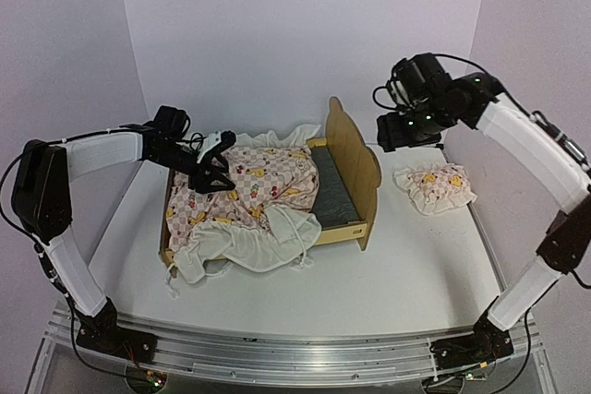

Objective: Set up the pet bed

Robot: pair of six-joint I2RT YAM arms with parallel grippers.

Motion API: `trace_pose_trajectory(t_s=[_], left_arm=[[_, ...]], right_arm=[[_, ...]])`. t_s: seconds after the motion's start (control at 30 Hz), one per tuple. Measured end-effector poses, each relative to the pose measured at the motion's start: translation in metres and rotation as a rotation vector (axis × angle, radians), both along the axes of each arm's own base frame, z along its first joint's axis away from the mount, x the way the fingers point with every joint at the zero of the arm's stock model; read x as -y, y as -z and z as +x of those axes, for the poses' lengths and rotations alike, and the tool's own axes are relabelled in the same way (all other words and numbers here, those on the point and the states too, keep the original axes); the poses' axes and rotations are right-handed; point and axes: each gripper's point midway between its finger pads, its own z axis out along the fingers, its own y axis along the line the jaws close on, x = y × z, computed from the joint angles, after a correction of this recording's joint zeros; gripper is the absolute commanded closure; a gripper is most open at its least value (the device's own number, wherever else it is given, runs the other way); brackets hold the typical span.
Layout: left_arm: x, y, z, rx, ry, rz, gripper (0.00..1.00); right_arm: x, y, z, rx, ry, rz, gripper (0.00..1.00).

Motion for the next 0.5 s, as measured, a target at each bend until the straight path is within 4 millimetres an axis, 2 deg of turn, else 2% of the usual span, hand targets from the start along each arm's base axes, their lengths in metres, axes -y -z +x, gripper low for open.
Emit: trace_pose_trajectory(t_s=[0.07,0.1,0.17,0.2,0.27,0.33,0.4,0.47,0.5], left_arm=[[0.002,-0.012,-0.006,-0.002,0.019,-0.023,0.38],[0.002,-0.016,-0.009,-0.003,0.025,-0.03,0.38],[0.001,-0.026,-0.016,-0.003,0.033,-0.04,0.38],[0.001,-0.03,-0.019,0.004,0.036,-0.043,0.38],[0.001,-0.043,-0.026,0.027,0.043,-0.052,0.38],[0.003,-0.055,-0.035,0.055,0.055,-0.064,0.38],[0.005,-0.065,-0.046,0.072,0.069,-0.078,0.37],[0.008,-0.071,-0.058,0.076,0.082,-0.092,0.38],[0.01,-0.072,-0.064,0.075,0.09,-0.098,0.38]], right_arm=[[0.006,-0.019,-0.019,0.029,-0.025,0.038,0.28],[0.007,-0.023,-0.03,0.029,-0.044,0.054,0.29],[0.003,-0.02,-0.052,0.015,-0.099,0.073,0.3],[-0.006,-0.01,-0.067,-0.011,-0.148,0.065,0.3],[-0.037,0.022,-0.105,-0.091,-0.302,0.037,0.32],[-0.075,0.066,-0.145,-0.163,-0.474,0.01,0.35],[-0.103,0.115,-0.182,-0.213,-0.612,0.009,0.36],[-0.113,0.164,-0.207,-0.244,-0.69,0.016,0.35],[-0.113,0.183,-0.209,-0.244,-0.697,0.021,0.33]])
